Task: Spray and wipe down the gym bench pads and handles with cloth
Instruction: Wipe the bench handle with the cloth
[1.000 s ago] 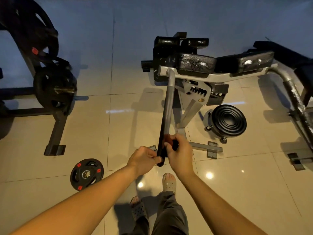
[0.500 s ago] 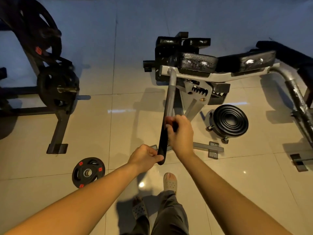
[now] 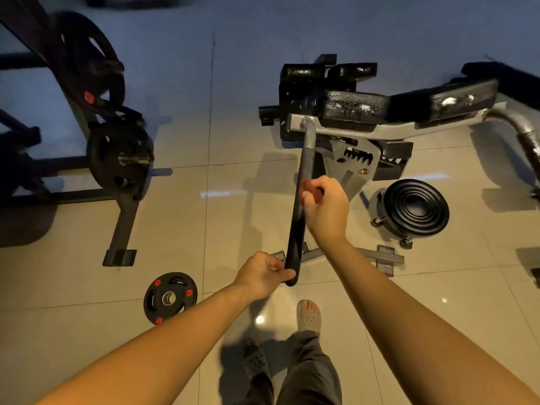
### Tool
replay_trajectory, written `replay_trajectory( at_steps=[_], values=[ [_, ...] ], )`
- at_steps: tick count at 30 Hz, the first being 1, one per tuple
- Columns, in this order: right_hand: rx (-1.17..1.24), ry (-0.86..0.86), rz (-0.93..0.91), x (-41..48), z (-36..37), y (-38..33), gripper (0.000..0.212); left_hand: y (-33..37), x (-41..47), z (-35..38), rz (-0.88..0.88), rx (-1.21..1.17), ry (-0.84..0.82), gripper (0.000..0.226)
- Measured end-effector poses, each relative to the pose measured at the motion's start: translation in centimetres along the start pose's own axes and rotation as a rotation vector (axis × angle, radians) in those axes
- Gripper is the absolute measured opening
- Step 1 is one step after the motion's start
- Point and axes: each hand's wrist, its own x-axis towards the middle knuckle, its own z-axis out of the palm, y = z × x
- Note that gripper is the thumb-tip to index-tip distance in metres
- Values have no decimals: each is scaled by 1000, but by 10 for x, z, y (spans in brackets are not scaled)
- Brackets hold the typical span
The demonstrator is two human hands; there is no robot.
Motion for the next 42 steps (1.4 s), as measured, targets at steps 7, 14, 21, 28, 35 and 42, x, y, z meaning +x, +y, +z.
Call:
replay_trajectory(
  at_steps=[7,14,21,28,35,42],
  values=[
    [157,-203,107,-127,-18,35,21,-2,-1,0,23,-73,-36,6],
    [256,-71,175,5,-9,7,14,-6,-3,6,30,-87,-23,19],
    [286,-188,284,-93,-20,21,16,-17,5,7,74,-139,-30,43],
    [372,-118,312,-35,-13,16,15,-8,1,8,45,-143,-17,11],
    [333,-103,266,-61,-10,17,14,-14,2,5,54,-150,-26,21],
    [378,-187,291,-77,-15,31,17,-7,-2,6,71,-156,-22,6]
  ],
)
